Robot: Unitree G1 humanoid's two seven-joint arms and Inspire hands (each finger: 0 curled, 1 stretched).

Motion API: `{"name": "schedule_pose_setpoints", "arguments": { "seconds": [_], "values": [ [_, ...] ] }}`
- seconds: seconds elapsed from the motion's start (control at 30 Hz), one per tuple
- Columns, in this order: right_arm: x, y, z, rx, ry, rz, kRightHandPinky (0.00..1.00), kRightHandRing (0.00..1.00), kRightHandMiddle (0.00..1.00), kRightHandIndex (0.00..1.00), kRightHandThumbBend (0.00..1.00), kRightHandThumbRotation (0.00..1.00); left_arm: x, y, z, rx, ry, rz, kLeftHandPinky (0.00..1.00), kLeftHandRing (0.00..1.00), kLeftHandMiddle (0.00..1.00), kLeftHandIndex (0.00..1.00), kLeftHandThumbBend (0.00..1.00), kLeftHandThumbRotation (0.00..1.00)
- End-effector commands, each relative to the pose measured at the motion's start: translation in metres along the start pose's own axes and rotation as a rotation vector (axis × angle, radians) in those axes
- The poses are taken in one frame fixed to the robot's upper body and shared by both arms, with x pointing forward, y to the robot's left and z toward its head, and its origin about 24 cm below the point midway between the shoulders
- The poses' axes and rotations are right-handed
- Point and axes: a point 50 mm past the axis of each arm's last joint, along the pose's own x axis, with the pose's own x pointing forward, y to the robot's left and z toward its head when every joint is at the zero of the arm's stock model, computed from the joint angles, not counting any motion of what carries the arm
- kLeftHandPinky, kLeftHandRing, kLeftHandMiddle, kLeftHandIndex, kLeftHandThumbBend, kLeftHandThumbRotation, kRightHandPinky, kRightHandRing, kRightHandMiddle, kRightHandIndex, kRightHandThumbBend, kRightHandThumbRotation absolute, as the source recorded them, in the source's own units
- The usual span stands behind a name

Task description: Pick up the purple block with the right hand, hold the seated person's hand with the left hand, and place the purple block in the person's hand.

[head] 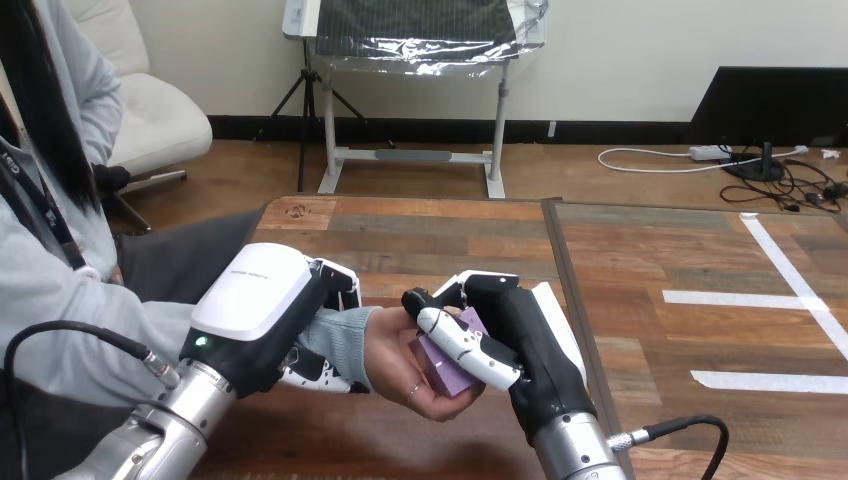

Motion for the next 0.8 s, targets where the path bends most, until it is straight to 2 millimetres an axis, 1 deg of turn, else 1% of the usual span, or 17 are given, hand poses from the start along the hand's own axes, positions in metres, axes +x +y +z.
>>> {"name": "schedule_pose_setpoints", "arguments": {
  "seconds": [0.0,0.27,0.53,0.77],
  "values": [
    [0.0195,0.0096,0.0393,0.006,-0.175,0.038,0.01,0.06,0.11,0.15,0.21,0.05,0.0464,0.0362,0.0289,-0.022,-0.163,0.210,0.22,0.25,0.30,0.32,0.89,0.18],
    [0.0209,0.0080,0.0385,-0.008,-0.177,0.031,0.01,0.06,0.11,0.15,0.21,0.10,0.0440,0.0350,0.0284,-0.023,-0.157,0.225,0.22,0.25,0.30,0.32,0.88,0.19],
    [0.0220,0.0063,0.0363,-0.013,-0.182,0.031,0.02,0.06,0.11,0.16,0.22,0.13,0.0413,0.0346,0.0270,-0.038,-0.141,0.223,0.22,0.25,0.30,0.32,0.88,0.19],
    [0.0223,0.0048,0.0351,-0.015,-0.183,0.032,0.03,0.07,0.12,0.18,0.25,0.21,0.0383,0.0339,0.0249,-0.036,-0.131,0.230,0.23,0.25,0.30,0.33,0.88,0.20]
  ]
}}
